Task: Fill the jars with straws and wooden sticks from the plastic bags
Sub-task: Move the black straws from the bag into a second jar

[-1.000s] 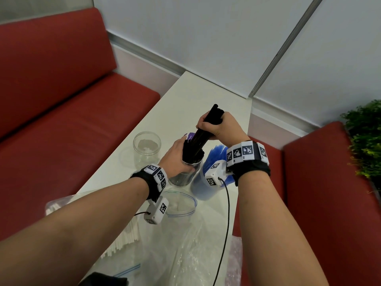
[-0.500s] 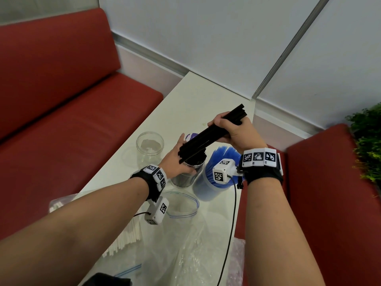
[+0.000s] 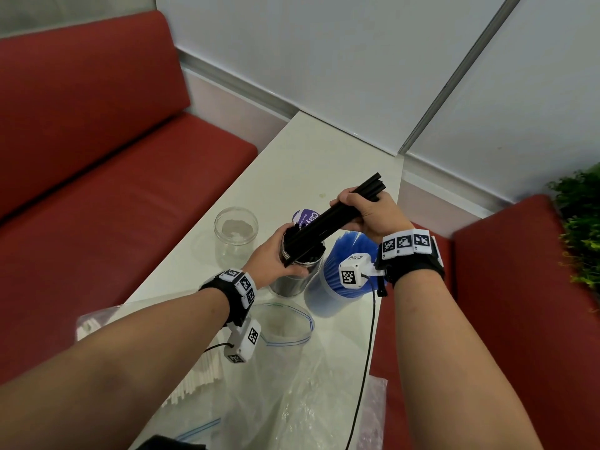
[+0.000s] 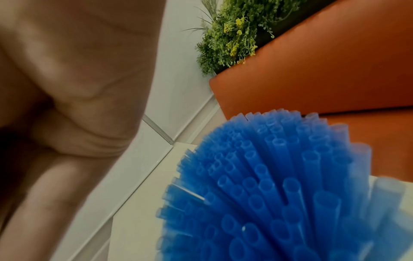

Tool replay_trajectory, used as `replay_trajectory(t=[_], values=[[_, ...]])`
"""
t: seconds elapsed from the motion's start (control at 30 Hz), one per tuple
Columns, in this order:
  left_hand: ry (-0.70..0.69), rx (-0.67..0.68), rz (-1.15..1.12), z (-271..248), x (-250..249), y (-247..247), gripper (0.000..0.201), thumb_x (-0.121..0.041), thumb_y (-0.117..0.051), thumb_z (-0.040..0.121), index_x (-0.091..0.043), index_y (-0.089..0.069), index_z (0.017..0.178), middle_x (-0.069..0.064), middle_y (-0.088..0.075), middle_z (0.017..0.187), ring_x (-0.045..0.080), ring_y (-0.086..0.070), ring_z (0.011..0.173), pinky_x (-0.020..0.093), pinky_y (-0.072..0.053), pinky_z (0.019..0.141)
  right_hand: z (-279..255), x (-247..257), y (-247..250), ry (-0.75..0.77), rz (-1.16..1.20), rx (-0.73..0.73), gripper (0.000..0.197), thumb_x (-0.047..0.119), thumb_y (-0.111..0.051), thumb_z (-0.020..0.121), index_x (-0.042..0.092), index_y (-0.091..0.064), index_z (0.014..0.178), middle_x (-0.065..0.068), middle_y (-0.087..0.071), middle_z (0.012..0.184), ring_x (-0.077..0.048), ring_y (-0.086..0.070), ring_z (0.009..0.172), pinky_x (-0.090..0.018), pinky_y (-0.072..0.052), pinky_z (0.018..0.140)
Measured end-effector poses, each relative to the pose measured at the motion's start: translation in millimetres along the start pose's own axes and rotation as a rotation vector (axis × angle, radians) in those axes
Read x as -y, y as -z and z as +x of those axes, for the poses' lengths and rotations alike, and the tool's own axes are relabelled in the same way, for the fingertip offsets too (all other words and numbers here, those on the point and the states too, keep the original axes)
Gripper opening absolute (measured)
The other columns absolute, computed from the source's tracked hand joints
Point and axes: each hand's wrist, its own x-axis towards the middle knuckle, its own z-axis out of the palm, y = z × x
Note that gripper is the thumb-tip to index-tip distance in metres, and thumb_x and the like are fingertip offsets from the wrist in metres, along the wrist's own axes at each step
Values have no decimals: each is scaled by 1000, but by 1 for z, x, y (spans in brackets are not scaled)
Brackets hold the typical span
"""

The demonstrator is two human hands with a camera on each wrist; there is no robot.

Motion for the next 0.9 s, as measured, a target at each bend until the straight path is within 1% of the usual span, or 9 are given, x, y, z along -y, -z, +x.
replay_trajectory(t=[0.1,0.37,0.47,0.53,0.6,0.67,0.73,0.83,0.9], values=[[-4,2,0,-1,-3,1,104,-58,-90,48,-57,-33,134,-36,-56,119,-8,-54,113,30,-45,98,5,0,2,11,-10,-62,3,4,-66,93,4,-68,92,-17,-75,97,-36,-73,100,-37,-62,70],[-28,37,19,-2,-12,2,102,-47,-92,54,-39,-35,138,-19,-63,120,5,-61,113,45,-48,100,6,14,-11,158,-222,-83,6,7,-72,87,13,-72,84,-11,-78,90,-26,-76,90,-38,-63,70],[-29,35,22,-3,-14,2,97,-44,-93,54,-41,-38,134,-19,-64,119,6,-60,114,46,-47,100,3,1,-35,184,-356,-61,2,11,-74,82,11,-72,83,-14,-75,88,-29,-75,87,-45,-64,75],[-28,34,2,-4,-15,3,94,-40,-93,54,-46,-39,131,-20,-63,120,5,-59,116,45,-46,102,3,-20,-54,155,-504,-70,12,17,-74,81,7,-71,87,-15,-74,88,-31,-73,87,-46,-63,76],[-30,45,-37,-4,-15,3,98,-35,-94,54,-46,-38,134,-17,-62,124,8,-58,119,45,-45,104,-1,-44,-69,89,-670,-66,17,23,-74,84,9,-67,89,-6,-70,81,-26,-70,82,-31,-60,68],[-38,58,-43,-2,-16,3,97,-30,-94,55,-40,-39,135,-14,-63,123,12,-60,117,46,-47,101,-4,-64,-79,37,-771,-74,16,24,-74,87,14,-62,91,6,-62,75,-19,-64,77,-10,-45,53],[-40,60,-36,0,-15,2,92,-28,-93,57,-39,-41,132,-14,-64,121,9,-61,114,43,-48,101,-7,-70,-83,49,-749,-124,21,22,-75,85,19,-60,100,14,-58,78,-14,-61,80,-4,-38,49],[-10,45,-14,-1,-15,3,92,-31,-93,57,-46,-37,128,-23,-62,117,-8,-57,110,29,-48,99,-10,-57,-88,278,-607,-218,47,25,-75,83,33,-51,122,12,-61,102,-10,-61,100,-4,-40,69],[4,41,23,-1,-16,3,94,-33,-91,58,-50,-33,129,-28,-58,119,-13,-54,111,22,-47,96,-13,-47,-96,517,-617,-341,49,31,-66,87,38,-45,132,10,-57,126,-8,-52,121,-7,-37,89]])
